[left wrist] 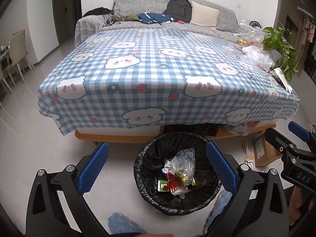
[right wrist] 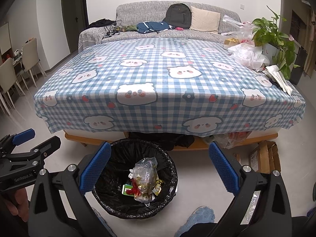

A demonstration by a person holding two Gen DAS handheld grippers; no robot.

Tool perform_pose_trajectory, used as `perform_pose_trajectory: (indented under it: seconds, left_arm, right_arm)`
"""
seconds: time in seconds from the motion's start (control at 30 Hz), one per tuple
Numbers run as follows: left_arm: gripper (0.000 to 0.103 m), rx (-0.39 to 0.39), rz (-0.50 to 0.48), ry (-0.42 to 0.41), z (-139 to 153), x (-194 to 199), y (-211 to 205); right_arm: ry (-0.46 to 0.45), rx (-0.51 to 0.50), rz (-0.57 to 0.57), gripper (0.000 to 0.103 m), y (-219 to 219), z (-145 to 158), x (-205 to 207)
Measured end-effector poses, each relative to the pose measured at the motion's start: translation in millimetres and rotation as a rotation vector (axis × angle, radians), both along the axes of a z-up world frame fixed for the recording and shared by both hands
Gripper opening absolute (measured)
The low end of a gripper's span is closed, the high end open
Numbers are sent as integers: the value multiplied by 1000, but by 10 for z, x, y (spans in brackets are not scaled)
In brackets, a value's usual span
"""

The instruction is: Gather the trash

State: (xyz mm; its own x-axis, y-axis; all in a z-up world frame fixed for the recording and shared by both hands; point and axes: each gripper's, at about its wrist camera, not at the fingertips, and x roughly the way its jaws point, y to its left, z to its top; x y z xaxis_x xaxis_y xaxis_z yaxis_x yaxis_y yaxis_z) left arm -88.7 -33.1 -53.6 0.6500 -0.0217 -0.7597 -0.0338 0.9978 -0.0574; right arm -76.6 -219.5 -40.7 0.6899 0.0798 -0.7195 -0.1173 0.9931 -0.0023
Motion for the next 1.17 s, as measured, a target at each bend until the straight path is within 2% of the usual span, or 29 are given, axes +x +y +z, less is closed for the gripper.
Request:
perform_pose_trajectory:
  seconds: [0.53, 1.17]
  left_arm:
    - [97, 35, -2, -18, 23, 6, -16]
    - [97, 26, -13, -32, 37, -2, -24]
  right_arm:
    - [0, 1, 0, 95, 6, 0, 0]
    - [1, 1, 0, 95, 0, -7, 6]
